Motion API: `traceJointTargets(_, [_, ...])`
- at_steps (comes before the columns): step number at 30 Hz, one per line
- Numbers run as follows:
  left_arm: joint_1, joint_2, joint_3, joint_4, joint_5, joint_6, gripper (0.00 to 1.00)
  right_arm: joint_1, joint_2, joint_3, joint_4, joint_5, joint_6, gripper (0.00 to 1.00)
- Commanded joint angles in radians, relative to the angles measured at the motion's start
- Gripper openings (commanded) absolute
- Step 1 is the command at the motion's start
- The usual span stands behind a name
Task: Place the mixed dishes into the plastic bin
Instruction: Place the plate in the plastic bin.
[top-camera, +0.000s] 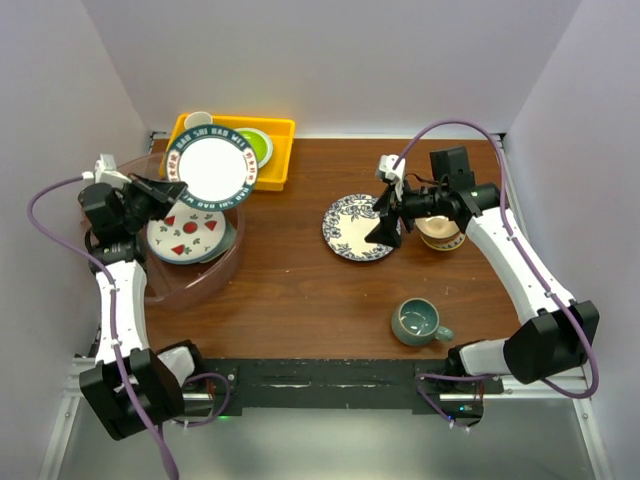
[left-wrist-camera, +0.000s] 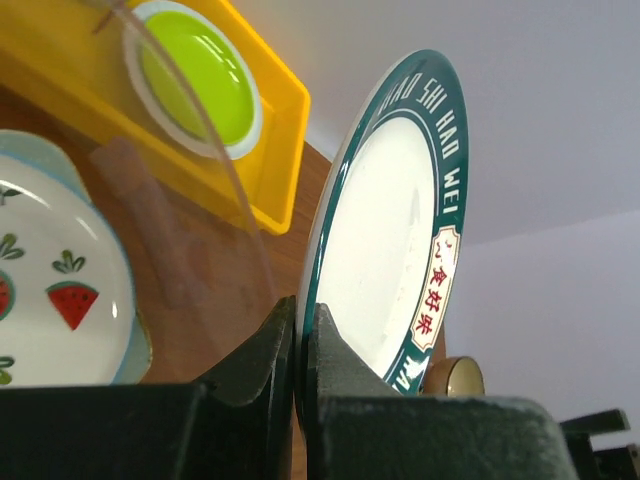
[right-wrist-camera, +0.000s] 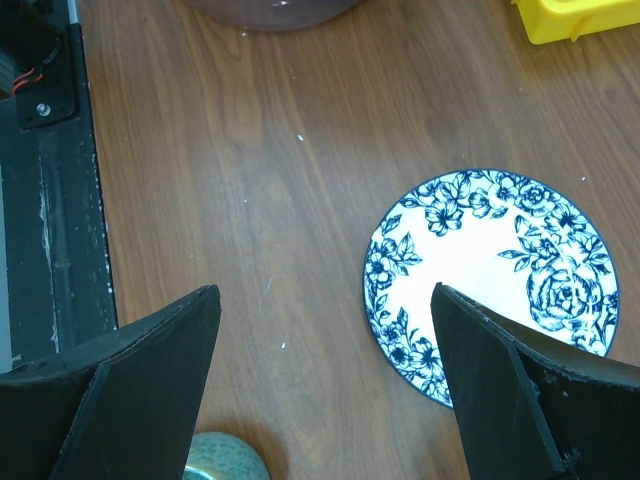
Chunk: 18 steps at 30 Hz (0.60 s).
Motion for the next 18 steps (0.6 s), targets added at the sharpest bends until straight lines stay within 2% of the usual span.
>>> traceJointTargets(1, [0.075, -0.011, -0.039, 0.118, 0.011, -0.111, 0.0, -0.004, -0.016, -0.011, 0.022, -0.017, 0.006, 0.9])
traceJointTargets(7, [0.134, -0.014, -0.09, 0.095, -0.056, -0.19, 0.0, -0.006, -0.011, -0.014, 0.022, -0.02, 0.001, 0.9])
traceJointTargets(18, [0.184, 0.005, -0.09, -0.102, -0.271, -0.213, 0.0, -0.006, -0.023, -0.042, 0.027, -0.04, -0.008, 0.9])
